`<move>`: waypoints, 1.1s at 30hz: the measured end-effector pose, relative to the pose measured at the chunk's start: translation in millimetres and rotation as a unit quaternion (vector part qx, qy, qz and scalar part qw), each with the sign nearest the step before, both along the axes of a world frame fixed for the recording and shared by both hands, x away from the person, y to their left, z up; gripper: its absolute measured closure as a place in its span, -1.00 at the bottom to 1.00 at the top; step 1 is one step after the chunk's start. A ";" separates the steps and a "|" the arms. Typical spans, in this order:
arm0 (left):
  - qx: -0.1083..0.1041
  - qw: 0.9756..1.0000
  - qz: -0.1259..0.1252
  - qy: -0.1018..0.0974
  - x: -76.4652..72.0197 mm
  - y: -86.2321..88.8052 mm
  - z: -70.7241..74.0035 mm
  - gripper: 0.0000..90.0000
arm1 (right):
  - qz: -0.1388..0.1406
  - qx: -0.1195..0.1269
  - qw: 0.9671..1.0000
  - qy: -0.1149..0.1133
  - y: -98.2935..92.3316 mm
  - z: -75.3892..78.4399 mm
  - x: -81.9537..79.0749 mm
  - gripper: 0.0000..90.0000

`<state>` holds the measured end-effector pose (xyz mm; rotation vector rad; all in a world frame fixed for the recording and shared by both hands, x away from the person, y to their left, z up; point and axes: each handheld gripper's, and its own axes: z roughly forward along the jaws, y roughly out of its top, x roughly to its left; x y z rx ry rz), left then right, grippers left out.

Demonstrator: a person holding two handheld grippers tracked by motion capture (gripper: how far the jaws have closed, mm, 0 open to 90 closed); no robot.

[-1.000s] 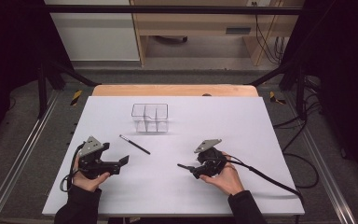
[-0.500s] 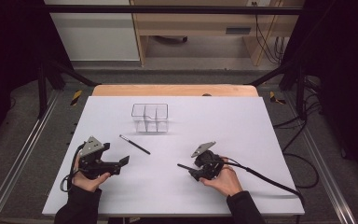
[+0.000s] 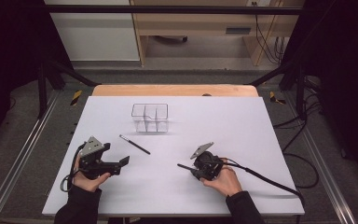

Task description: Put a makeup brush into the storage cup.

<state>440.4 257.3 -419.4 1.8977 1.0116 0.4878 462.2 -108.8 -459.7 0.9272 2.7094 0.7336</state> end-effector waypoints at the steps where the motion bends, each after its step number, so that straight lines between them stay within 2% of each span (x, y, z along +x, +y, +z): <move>1: 0.000 1.000 0.000 0.000 0.0 0.0 0.0 -0.86 | 0.000 0.001 1.000 0.001 0.0 -0.1 0.0 0.58; 13: 0.000 1.000 -0.002 0.001 -0.2 -0.5 -0.1 -0.85 | -0.002 0.002 1.000 0.000 -0.6 -0.3 0.1 0.76; 22: 0.000 1.000 -0.002 0.001 -0.3 -0.9 -0.2 -0.84 | -0.008 0.004 1.000 0.002 -1.0 -0.3 0.6 0.80; 33: 0.000 1.000 -0.002 0.000 -0.5 -0.9 0.0 -0.84 | -0.032 0.008 0.999 0.004 -1.1 -0.5 1.8 0.86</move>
